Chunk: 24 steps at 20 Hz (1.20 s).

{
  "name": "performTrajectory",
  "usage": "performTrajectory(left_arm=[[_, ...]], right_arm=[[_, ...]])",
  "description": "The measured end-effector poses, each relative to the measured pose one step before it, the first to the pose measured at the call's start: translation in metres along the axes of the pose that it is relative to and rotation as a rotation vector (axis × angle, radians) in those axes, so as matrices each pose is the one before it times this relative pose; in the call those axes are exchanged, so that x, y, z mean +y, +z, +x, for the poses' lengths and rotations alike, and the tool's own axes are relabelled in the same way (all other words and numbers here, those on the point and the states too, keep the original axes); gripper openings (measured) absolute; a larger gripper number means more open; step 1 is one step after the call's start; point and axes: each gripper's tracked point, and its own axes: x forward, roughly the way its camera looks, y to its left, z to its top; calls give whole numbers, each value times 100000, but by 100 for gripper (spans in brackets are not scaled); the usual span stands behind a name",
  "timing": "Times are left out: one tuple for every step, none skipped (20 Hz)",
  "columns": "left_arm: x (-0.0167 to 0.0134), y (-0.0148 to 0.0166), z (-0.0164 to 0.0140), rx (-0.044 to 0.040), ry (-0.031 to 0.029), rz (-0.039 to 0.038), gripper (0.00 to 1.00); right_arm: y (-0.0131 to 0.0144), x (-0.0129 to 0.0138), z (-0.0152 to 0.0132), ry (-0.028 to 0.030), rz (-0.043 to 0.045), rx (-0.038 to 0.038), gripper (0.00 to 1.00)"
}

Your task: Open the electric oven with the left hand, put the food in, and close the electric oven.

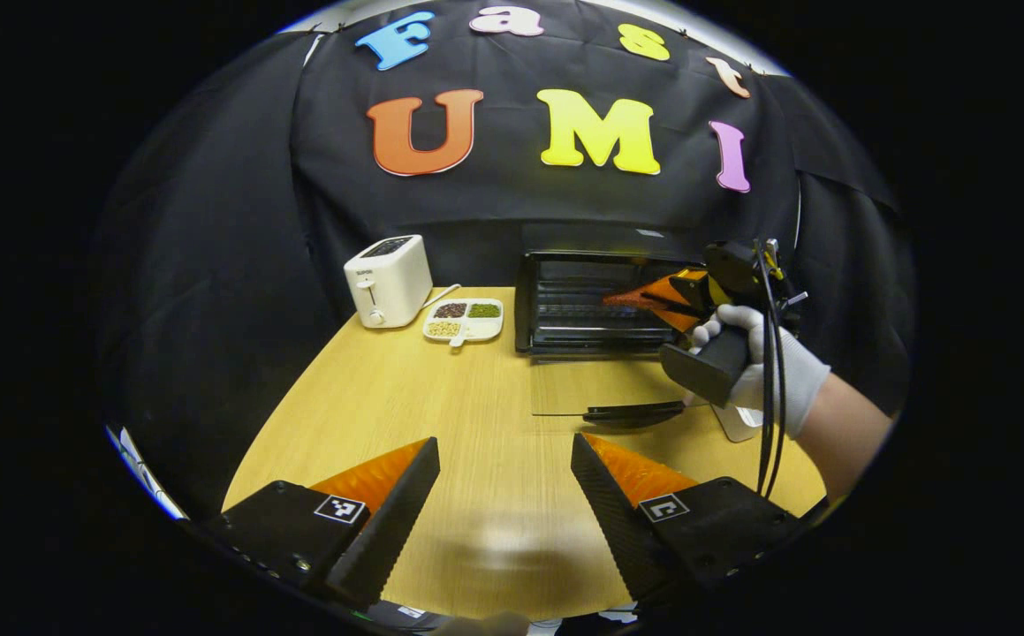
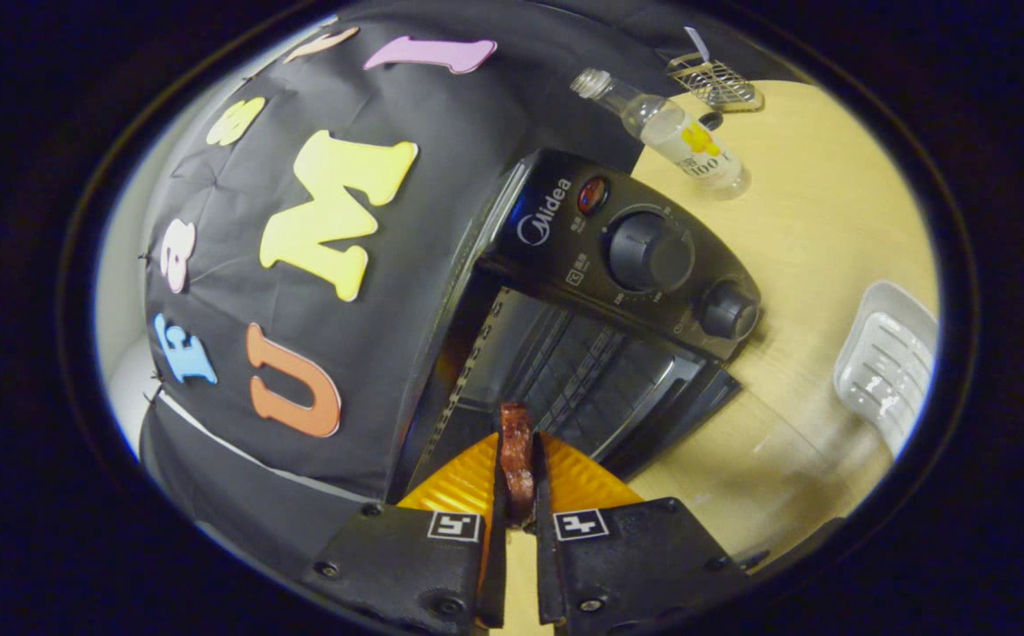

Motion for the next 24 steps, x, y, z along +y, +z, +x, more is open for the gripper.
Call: performTrajectory(left_arm=[[469, 1, -132, -319, 960, -263, 96], [307, -34, -1, -68, 413, -440, 96], [212, -34, 72, -52, 448, -308, 96], [195, -72, 122, 321, 349, -44, 96], [169, -89, 115, 281, 501, 148, 96], [131, -93, 196, -106, 329, 730, 96], [36, -169, 177, 83, 393, 616, 96], [-109, -271, 59, 697, -557, -266, 96], [-20, -181, 99, 814, -881, -950, 96], [35, 44, 70, 103, -389, -1021, 96], [17, 71, -44, 40, -451, -1164, 96], [-36, 31, -7, 35, -174, -779, 96], [-74, 59, 29, 45, -33, -78, 96], [-22, 42, -29, 6, 175, 383, 96], [-48, 112, -32, 61, -153, 403, 96], [-61, 136, -41, -120, -151, 450, 96], [-105, -11, -44, -8, -558, 219, 96], [-75, -1, 28, 148, -411, 63, 96], [-248, 149, 288, -46, -787, -204, 96], [-285, 208, 380, -22, -594, -317, 96], [-218, -16, 436, 171, -676, 75, 96], [-201, 19, 109, 321, -466, 343, 96], [-72, -54, -137, -57, -219, 200, 96], [-79, 153, -54, -598, -266, 136, 96]], right_arm=[[-313, -178, 860, -406, -690, -1669, 17], [-219, -1, 793, -58, -150, -1102, 17], [-283, 145, 695, -363, 288, -727, 17], [-239, 112, 804, -248, -447, -607, 17], [-36, 43, 740, -626, -1288, -1155, 17], [70, -66, 661, -1133, -2684, -1012, 17], [90, -75, 377, -1127, -3066, -2261, 17], [137, -93, 424, -1062, -2447, -689, 17], [-246, -24, 706, -555, -1376, -122, 18], [-171, 38, 291, -675, -2074, -96, 19], [-45, -183, -31, -401, -2689, -502, 19], [-40, 15, 10, 82, -2605, -296, 19], [-189, -87, 211, -403, -2059, -270, 19], [-70, -147, -90, -662, -2699, -4, 20], [-36, -262, 305, -1484, -3476, 558, 22], [-76, -385, 74, -1530, -3134, 776, 22], [27, -235, -2, -1410, -3188, 764, 34], [-35, -293, -49, -1613, -3766, 206, 39], [162, 13, -99, -820, -3638, -235, 41], [-141, -357, -33, -1829, -4690, -102, 47], [-413, -359, 29, -1770, -4420, 767, 52], [-151, -159, -149, -1012, -5342, 99, 62], [-145, -168, -453, -604, -4578, 45, 59], [-225, -83, -442, 201, -3548, -189, 67]])
